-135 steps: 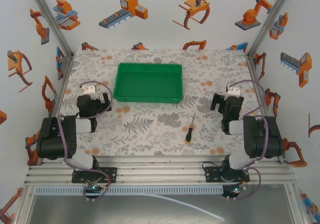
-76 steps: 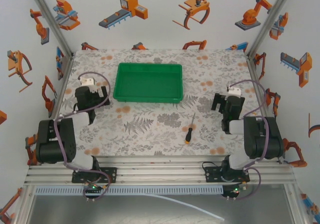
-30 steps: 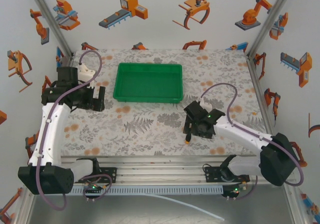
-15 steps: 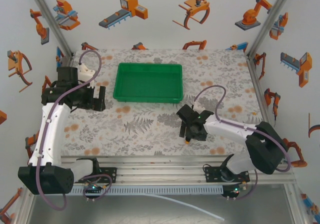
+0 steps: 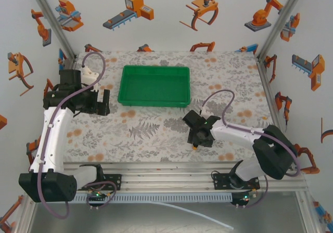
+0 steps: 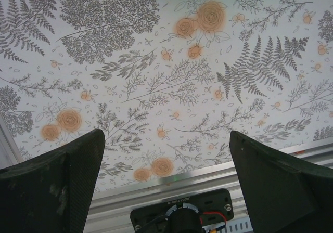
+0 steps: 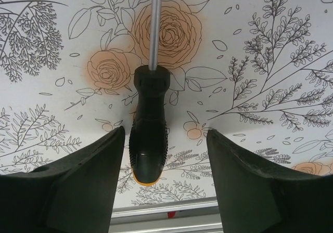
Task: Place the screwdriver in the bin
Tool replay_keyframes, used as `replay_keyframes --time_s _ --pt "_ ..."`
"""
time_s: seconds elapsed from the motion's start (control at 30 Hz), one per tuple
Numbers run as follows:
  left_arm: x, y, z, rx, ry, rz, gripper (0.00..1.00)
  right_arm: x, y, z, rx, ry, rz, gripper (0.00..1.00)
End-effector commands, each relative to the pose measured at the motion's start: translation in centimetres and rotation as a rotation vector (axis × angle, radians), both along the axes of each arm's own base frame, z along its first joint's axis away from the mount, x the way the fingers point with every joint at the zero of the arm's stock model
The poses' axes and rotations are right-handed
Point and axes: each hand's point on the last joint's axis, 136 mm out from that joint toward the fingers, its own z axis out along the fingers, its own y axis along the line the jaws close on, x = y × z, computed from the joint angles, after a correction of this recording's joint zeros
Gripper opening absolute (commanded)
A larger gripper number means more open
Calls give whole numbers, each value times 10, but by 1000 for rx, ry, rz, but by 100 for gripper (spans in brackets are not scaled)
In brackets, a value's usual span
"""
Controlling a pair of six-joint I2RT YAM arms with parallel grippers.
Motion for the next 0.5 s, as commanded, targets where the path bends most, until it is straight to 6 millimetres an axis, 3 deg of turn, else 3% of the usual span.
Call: replay_keyframes --time_s 0.0,0.23,0.47 --pt "-5 -6 -6 -27 25 -16 97 -3 -8 -7 -31 -2 -30 55" --pt "-5 -6 -4 -26 17 -15 97 -5 -11 -9 -45 4 -40 54" --pt "-5 -7 -3 -29 14 -16 97 -8 -15 -10 -61 4 -41 45"
